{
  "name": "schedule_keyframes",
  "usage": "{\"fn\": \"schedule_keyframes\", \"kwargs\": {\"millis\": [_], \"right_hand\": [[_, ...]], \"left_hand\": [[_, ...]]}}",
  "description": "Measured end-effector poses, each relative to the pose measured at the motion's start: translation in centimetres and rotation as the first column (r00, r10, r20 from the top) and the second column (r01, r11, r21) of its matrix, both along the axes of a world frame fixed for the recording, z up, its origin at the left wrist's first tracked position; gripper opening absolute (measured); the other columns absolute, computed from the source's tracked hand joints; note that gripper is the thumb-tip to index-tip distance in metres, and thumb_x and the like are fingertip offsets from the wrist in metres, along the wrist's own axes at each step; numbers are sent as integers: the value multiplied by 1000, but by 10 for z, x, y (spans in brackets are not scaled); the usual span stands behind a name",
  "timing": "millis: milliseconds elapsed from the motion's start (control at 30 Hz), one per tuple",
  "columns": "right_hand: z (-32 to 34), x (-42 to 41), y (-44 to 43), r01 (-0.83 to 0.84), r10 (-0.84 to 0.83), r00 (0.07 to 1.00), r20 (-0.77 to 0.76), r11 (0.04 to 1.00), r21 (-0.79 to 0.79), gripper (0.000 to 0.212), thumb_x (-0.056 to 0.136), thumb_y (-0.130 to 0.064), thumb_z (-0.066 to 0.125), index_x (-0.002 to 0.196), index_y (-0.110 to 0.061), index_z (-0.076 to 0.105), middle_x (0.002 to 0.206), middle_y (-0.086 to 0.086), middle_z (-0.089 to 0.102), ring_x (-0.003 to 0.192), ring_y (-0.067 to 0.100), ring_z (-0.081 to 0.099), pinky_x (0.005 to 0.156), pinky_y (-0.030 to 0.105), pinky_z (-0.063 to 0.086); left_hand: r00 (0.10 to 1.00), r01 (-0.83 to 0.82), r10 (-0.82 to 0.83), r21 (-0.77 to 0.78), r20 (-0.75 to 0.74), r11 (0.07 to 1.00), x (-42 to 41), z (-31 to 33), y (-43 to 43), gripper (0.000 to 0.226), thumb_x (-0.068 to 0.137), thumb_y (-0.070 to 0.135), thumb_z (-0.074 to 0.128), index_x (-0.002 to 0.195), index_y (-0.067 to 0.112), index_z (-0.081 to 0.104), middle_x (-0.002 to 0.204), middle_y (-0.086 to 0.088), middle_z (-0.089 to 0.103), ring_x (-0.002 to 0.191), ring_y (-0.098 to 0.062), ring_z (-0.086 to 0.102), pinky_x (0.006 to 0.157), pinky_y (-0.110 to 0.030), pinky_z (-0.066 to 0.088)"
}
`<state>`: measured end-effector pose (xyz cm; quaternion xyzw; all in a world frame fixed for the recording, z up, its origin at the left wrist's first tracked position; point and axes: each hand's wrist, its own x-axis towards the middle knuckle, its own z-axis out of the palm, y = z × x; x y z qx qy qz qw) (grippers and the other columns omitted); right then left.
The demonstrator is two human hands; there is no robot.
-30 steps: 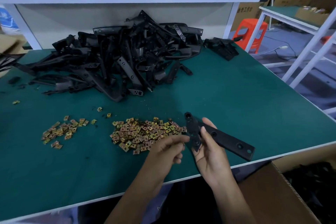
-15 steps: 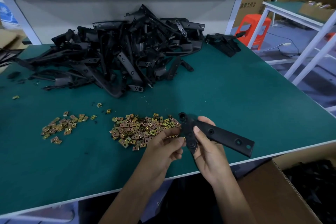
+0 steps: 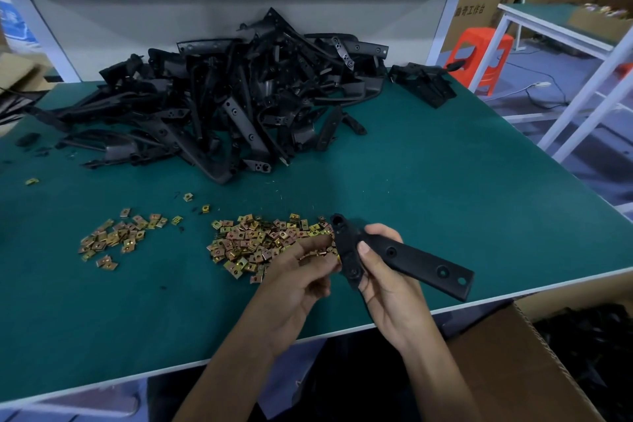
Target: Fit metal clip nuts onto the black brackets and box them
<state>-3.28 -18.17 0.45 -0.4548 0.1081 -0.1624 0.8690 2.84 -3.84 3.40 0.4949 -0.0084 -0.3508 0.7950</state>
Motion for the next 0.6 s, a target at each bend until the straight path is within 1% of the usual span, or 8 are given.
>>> {"fn": "schedule_keyframes", "kwargs": {"millis": [100, 133, 200, 233, 300, 400, 533, 600], "right_hand": [[0, -1, 1, 6, -6, 1000, 9, 999, -38, 25, 91, -18, 73, 112, -24, 62, 108, 14, 70, 86, 25, 63, 66, 30, 54], [1, -2, 1, 5, -4, 1000, 14, 999, -52, 24, 91, -17, 72, 111, -24, 61, 107, 14, 69, 84, 24, 63, 64, 29, 54], [2, -2, 2, 6, -5, 1000, 19, 997, -76, 21, 91, -16, 71, 108, -24, 61, 104, 14, 68, 81, 21, 63, 59, 27, 53], [3, -2, 3, 10, -8, 1000, 17, 996, -84, 20, 91, -16, 71, 107, -24, 61, 101, 13, 68, 79, 20, 62, 58, 26, 53], [3, -2, 5, 27, -26, 1000, 14, 995, -92, 19, 89, -17, 70, 104, -24, 62, 96, 11, 67, 76, 17, 60, 57, 25, 52], [1, -3, 7, 51, -49, 999, 23, 993, -107, 18, 89, -17, 72, 102, -23, 62, 90, 7, 67, 71, 13, 59, 57, 23, 51], [2, -2, 8, 26, -25, 1000, 12, 992, -125, 28, 87, -22, 81, 105, -23, 60, 97, 9, 69, 83, 19, 62, 65, 25, 54], [3, -1, 8, 24, -22, 1000, 21, 996, -82, 26, 84, -22, 81, 102, -25, 63, 97, 5, 70, 83, 17, 64, 68, 25, 56]], "left_hand": [[1000, 25, -26, 62, 8, 998, 2, 0, 4, 36, 79, 4, 73, 115, 6, 68, 79, -9, 68, 57, -10, 53, 51, -21, 46], [999, 25, -23, 53, -33, 998, 1, 0, 4, 31, 79, 3, 73, 110, 7, 71, 78, -8, 68, 56, -9, 54, 49, -21, 47], [985, 5, -7, -11, -174, 1000, -2, 0, 1, 22, 73, 5, 73, 94, 10, 78, 74, -5, 68, 51, -8, 55, 46, -20, 48], [972, -15, 3, -49, -233, 999, -4, 0, -1, 20, 71, 5, 72, 89, 11, 79, 72, -5, 68, 50, -8, 55, 45, -19, 48], [957, -64, 27, -118, -290, 991, -8, -1, -3, 19, 71, 4, 70, 87, 10, 79, 71, -5, 67, 49, -7, 55, 45, -19, 49], [951, -114, 51, -193, -305, 974, -14, -1, -6, 19, 74, 3, 68, 80, 14, 82, 72, -6, 68, 50, -7, 57, 47, -19, 51], [972, -107, 71, -152, -224, 983, -18, 1, -6, 20, 77, 5, 66, 78, 17, 82, 75, -8, 70, 53, -8, 59, 48, -19, 51], [971, -104, 58, -191, -234, 976, -18, 2, -6, 20, 78, 4, 64, 80, 14, 82, 77, -10, 70, 56, -10, 61, 50, -20, 54]]}}
